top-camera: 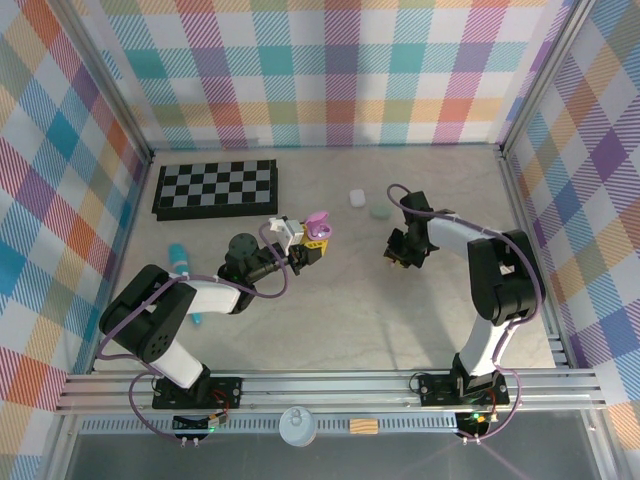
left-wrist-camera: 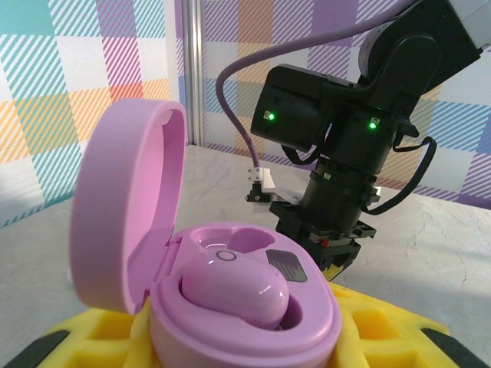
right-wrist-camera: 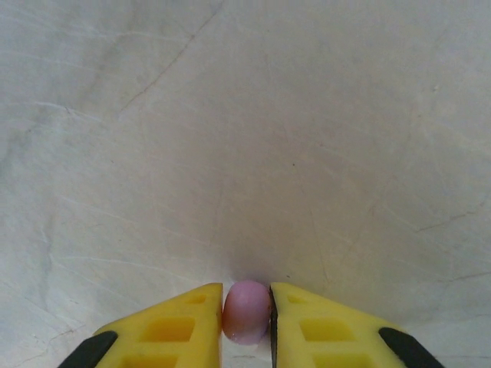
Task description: Insert the wireless bluetooth earbuds into the charging case
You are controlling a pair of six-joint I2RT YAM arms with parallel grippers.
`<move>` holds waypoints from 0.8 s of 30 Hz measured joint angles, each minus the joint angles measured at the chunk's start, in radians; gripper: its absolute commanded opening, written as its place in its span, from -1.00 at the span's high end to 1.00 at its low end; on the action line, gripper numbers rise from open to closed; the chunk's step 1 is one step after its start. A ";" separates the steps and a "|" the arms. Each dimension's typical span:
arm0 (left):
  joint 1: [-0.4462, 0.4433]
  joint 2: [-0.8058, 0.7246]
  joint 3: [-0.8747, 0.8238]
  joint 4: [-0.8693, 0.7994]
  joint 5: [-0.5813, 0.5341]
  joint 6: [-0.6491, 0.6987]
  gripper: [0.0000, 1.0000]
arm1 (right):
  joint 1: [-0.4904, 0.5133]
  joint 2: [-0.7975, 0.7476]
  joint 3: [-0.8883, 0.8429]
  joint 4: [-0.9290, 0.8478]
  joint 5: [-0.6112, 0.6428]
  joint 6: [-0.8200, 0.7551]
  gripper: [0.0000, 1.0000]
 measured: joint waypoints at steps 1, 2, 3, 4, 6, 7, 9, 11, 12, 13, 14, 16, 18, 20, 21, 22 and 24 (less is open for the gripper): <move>0.000 0.000 0.000 0.000 0.000 0.000 0.38 | 0.000 0.000 0.000 0.000 0.000 0.000 0.65; 0.000 0.000 0.000 0.000 0.000 0.000 0.38 | 0.000 0.000 0.000 0.000 0.000 0.000 0.66; 0.000 0.000 0.000 0.000 0.000 0.000 0.38 | 0.000 0.000 0.000 0.000 0.000 -0.001 0.67; 0.000 0.000 0.000 0.000 0.000 0.000 0.38 | 0.000 0.000 0.000 0.001 0.000 -0.001 0.67; 0.000 0.000 0.000 0.000 0.000 0.000 0.38 | 0.000 0.000 0.000 0.005 0.000 -0.003 0.66; 0.000 0.000 0.000 0.000 0.000 0.000 0.38 | 0.000 0.000 0.000 0.008 0.000 -0.006 0.67; 0.000 0.000 0.000 0.000 0.000 0.000 0.38 | 0.000 -0.004 -0.001 0.018 -0.002 -0.023 0.67; 0.000 0.000 0.000 0.000 0.005 0.000 0.38 | 0.000 -0.024 -0.006 0.025 -0.014 -0.052 0.67; 0.001 -0.002 0.000 -0.001 0.010 0.000 0.38 | 0.002 -0.037 -0.009 0.027 -0.024 -0.072 0.67; 0.003 -0.004 0.000 -0.001 0.020 0.000 0.38 | 0.003 -0.062 -0.012 0.027 -0.038 -0.097 0.68; 0.003 -0.006 0.000 -0.001 0.028 0.000 0.38 | 0.004 -0.088 -0.014 0.027 -0.053 -0.121 0.69; 0.006 -0.014 0.000 -0.005 0.056 0.000 0.38 | 0.008 -0.144 -0.016 0.031 -0.089 -0.167 0.69; 0.011 -0.022 0.000 -0.010 0.090 -0.003 0.38 | 0.016 -0.212 -0.017 0.038 -0.130 -0.215 0.69; 0.020 -0.030 0.000 -0.020 0.133 -0.015 0.38 | 0.030 -0.286 -0.016 0.042 -0.183 -0.264 0.68; 0.024 -0.032 0.001 -0.024 0.150 -0.022 0.39 | 0.038 -0.314 -0.014 0.043 -0.207 -0.282 0.69; 0.028 -0.034 0.002 -0.024 0.173 -0.030 0.39 | 0.048 -0.344 -0.011 0.045 -0.238 -0.303 0.69; 0.031 -0.037 0.007 -0.027 0.206 -0.042 0.38 | 0.069 -0.389 -0.001 0.056 -0.306 -0.335 0.67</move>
